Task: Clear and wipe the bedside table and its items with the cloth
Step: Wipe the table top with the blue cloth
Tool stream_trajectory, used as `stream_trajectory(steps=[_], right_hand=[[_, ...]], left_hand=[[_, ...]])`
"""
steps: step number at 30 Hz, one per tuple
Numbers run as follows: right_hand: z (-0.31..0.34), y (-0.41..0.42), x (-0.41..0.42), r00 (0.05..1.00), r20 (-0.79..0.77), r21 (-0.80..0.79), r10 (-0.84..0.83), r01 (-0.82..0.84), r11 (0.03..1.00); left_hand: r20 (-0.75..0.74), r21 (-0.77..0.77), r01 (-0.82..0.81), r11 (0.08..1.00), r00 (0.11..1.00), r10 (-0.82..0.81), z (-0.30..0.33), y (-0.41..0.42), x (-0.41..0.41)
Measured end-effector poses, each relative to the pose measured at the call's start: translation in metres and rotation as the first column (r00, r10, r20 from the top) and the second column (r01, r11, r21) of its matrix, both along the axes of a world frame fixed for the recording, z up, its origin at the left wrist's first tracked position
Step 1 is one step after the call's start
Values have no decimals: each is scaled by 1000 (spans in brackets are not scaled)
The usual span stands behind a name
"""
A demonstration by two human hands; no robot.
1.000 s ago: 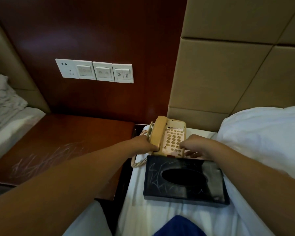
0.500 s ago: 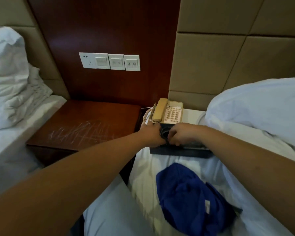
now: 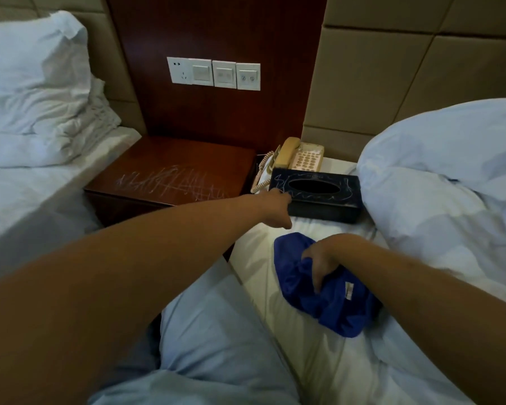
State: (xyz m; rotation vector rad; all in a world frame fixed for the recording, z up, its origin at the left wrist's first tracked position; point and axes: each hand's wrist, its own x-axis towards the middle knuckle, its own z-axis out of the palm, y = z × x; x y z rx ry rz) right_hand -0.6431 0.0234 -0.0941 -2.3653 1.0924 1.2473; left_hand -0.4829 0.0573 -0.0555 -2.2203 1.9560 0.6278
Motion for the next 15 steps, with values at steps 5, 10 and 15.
stream_trajectory(steps=[5, 10, 15], right_hand=[[24, -3, 6, 995, 82, -22, 50, -48, 999], [78, -19, 37, 962, 270, -21, 29, -24, 999], [117, -37, 94, 846, 529, -27, 67, -61, 998]], left_hand=[[-27, -37, -14, 999, 1000, 13, 15, 13, 11], [-146, 115, -47, 992, 987, 63, 32, 23, 34], [-382, 214, -104, 971, 907, 180, 26, 18, 84]])
